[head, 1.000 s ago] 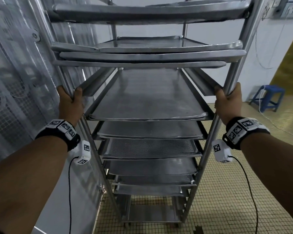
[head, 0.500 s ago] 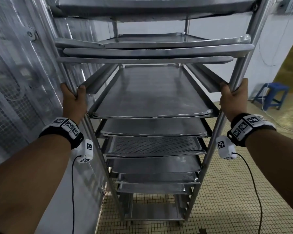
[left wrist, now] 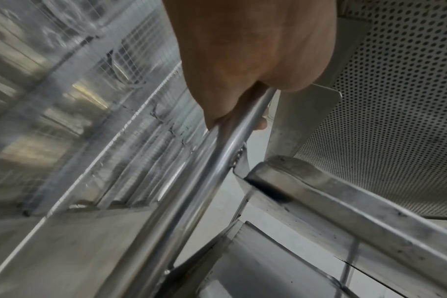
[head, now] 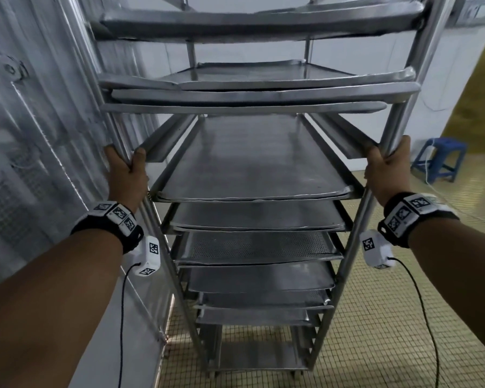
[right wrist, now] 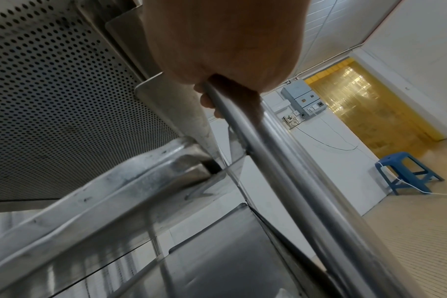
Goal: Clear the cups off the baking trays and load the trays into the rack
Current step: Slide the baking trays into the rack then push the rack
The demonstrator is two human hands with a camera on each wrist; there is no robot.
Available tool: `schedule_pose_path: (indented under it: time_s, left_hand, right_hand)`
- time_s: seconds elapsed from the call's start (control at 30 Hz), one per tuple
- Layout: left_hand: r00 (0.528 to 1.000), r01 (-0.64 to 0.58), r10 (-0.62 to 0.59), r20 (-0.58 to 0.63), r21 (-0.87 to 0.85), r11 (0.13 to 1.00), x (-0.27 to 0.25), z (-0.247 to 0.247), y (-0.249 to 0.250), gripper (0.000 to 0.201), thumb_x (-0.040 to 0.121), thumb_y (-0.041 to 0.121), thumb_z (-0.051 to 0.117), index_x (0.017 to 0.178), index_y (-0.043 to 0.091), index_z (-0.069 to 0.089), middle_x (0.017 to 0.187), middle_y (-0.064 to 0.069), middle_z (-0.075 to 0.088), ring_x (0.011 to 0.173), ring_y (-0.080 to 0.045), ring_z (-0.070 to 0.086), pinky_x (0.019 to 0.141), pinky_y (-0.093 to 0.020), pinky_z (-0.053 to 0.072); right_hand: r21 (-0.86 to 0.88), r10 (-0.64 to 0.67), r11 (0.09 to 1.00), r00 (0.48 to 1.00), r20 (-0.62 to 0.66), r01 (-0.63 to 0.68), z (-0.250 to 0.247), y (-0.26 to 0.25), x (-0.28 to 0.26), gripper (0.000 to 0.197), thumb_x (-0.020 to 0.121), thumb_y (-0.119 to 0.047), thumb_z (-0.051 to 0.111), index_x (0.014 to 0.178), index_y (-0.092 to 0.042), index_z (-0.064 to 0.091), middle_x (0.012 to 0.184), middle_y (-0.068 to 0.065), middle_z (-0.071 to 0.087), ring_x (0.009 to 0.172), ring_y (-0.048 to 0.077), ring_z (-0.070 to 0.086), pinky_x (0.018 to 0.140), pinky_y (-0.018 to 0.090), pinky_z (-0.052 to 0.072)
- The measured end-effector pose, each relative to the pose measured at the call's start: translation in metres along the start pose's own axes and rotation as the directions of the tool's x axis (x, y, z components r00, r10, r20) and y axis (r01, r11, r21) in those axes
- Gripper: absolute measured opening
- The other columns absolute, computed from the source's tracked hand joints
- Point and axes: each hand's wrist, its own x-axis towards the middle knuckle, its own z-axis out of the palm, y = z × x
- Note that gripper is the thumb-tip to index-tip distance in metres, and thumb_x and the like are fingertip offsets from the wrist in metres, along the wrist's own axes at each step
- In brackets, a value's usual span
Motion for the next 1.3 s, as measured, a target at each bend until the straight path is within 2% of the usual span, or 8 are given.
schedule_pose_path:
  time_s: [0.13, 0.23, 0.4, 0.5, 0.67, 0.87, 1.07, 1.3]
  left_hand:
    - [1.0, 0.012, -0.012, 0.009, -0.026, 1.0, 0.008, 0.018, 0.0, 0.061, 0.097, 0.056, 0.047, 0.144, 0.026, 0.024, 0.099, -0.017, 0.071, 0.063, -0.026, 0.064, 0.066, -0.041, 0.058]
    - [1.0, 0.017, -0.017, 0.008, -0.031, 0.999, 0.013, 0.029, 0.002, 0.06, 0.1, 0.049, 0.048, 0.147, 0.02, 0.023, 0.096, -0.015, 0.069, 0.061, -0.023, 0.062, 0.067, -0.039, 0.057]
    - [1.0, -0.007, 0.007, 0.004, -0.007, 1.0, 0.023, 0.047, 0.002, 0.043, 0.104, 0.042, 0.046, 0.137, 0.019, 0.03, 0.096, -0.01, 0.062, 0.062, -0.017, 0.061, 0.068, -0.038, 0.056]
    - [1.0, -0.008, 0.008, -0.004, -0.021, 1.0, 0.032, 0.059, -0.001, 0.053, 0.103, 0.043, 0.047, 0.143, 0.013, 0.028, 0.095, -0.016, 0.064, 0.058, -0.017, 0.06, 0.062, -0.035, 0.053]
    - [1.0, -0.02, 0.019, -0.017, -0.012, 1.0, 0.044, 0.077, -0.005, 0.055, 0.101, 0.047, 0.048, 0.143, 0.017, 0.028, 0.086, -0.009, 0.065, 0.057, -0.018, 0.061, 0.06, -0.032, 0.052]
    - [0.999, -0.032, 0.032, -0.014, -0.014, 0.999, 0.065, 0.098, -0.01, 0.053, 0.092, 0.062, 0.048, 0.13, 0.03, 0.03, 0.103, -0.022, 0.066, 0.082, -0.038, 0.067, 0.078, -0.057, 0.059]
    - [0.999, -0.047, 0.047, 0.017, 0.002, 0.999, 0.084, 0.116, -0.017, 0.059, 0.092, 0.063, 0.046, 0.135, 0.029, 0.025, 0.102, -0.025, 0.067, 0.087, -0.039, 0.067, 0.079, -0.05, 0.058]
    - [0.996, -0.084, 0.085, 0.032, -0.048, 0.995, 0.107, 0.139, -0.021, 0.034, 0.1, 0.046, 0.05, 0.116, 0.022, 0.031, 0.083, -0.021, 0.061, 0.056, -0.025, 0.058, 0.055, -0.032, 0.046]
  right_hand:
    - [0.023, 0.014, 1.0, 1.0, 0.012, -0.014, 0.006, 0.005, 0.016, 0.025, 0.089, -0.043, 0.058, 0.095, -0.03, 0.037, 0.075, 0.0, 0.05, 0.062, 0.022, 0.052, 0.058, 0.046, 0.052]
    - [0.047, -0.001, 0.999, 1.0, 0.028, -0.001, 0.01, 0.008, 0.025, 0.026, 0.094, -0.037, 0.057, 0.1, -0.022, 0.036, 0.072, -0.002, 0.049, 0.057, 0.02, 0.05, 0.054, 0.038, 0.047]
    - [0.043, 0.016, 0.999, 0.998, 0.061, -0.018, 0.019, 0.015, 0.043, 0.028, 0.096, -0.037, 0.057, 0.102, -0.022, 0.034, 0.071, -0.001, 0.048, 0.05, 0.016, 0.05, 0.048, 0.033, 0.045]
    - [0.041, 0.015, 0.999, 0.999, 0.052, -0.017, 0.024, 0.021, 0.056, 0.031, 0.095, -0.04, 0.058, 0.102, -0.023, 0.033, 0.072, -0.001, 0.048, 0.05, 0.016, 0.05, 0.049, 0.033, 0.046]
    - [0.048, 0.038, 0.998, 0.998, 0.051, -0.04, 0.033, 0.03, 0.074, 0.033, 0.093, -0.042, 0.057, 0.101, -0.024, 0.03, 0.072, -0.001, 0.047, 0.048, 0.016, 0.049, 0.048, 0.032, 0.044]
    - [0.021, 0.027, 0.999, 0.999, 0.035, -0.027, 0.04, 0.037, 0.089, 0.034, 0.098, -0.04, 0.058, 0.103, -0.019, 0.031, 0.071, 0.003, 0.048, 0.049, 0.019, 0.05, 0.036, 0.023, 0.041]
    - [0.016, 0.046, 0.999, 0.998, 0.038, -0.046, 0.049, 0.038, 0.1, 0.035, 0.099, -0.04, 0.058, 0.104, -0.019, 0.032, 0.07, 0.006, 0.049, 0.049, 0.02, 0.048, 0.034, 0.022, 0.039]
    - [0.032, 0.05, 0.998, 0.997, 0.057, -0.052, 0.063, 0.046, 0.117, 0.036, 0.097, -0.047, 0.058, 0.101, -0.023, 0.031, 0.068, 0.003, 0.048, 0.047, 0.017, 0.047, 0.044, 0.03, 0.042]
